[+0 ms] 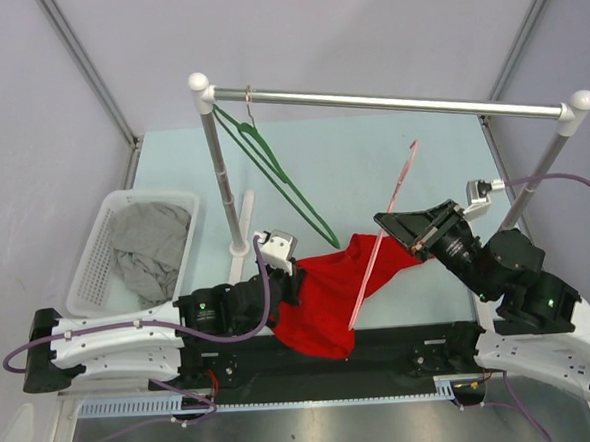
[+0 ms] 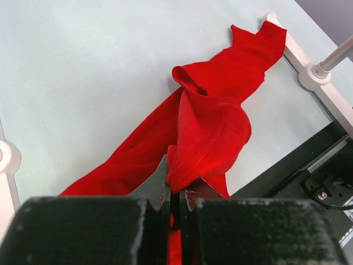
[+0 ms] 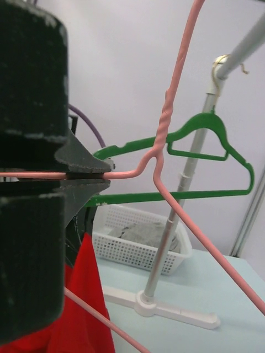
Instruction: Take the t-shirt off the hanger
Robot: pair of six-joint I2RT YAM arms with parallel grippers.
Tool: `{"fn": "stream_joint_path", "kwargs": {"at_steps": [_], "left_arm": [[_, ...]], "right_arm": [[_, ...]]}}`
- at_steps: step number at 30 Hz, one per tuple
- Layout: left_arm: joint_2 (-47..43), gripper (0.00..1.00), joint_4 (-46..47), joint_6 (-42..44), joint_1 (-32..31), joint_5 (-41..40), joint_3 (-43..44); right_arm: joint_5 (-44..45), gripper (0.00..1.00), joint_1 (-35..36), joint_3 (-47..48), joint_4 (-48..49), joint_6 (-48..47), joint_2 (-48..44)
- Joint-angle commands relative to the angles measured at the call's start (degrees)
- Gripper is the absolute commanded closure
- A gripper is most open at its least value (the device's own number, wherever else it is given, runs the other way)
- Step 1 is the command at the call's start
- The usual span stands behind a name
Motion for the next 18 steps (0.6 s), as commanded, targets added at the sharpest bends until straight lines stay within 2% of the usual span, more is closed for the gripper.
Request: {"fn": "stream_joint_path", "kwargs": {"at_steps": [1,11,18], "left_arm": [[-0.50,0.99,0.82,0.43,-0.10,-0.82,1.96],[-1.81,1.00,0.73,-0.01,-0.10,-1.08,0.90],[-3.04,1.00,-0.32,-0.53,-0.10,-1.34,0.46]], "right_arm": [[-5.93,1.00,-0.03,6.33,0.63,-13.58,3.53],[-15.25,1.00,-0.12,15.56,-1.74,-26.77,13.46],[-19.73,1.00,-2.40,22.59,-0.95,-30.03,21.99]]}}
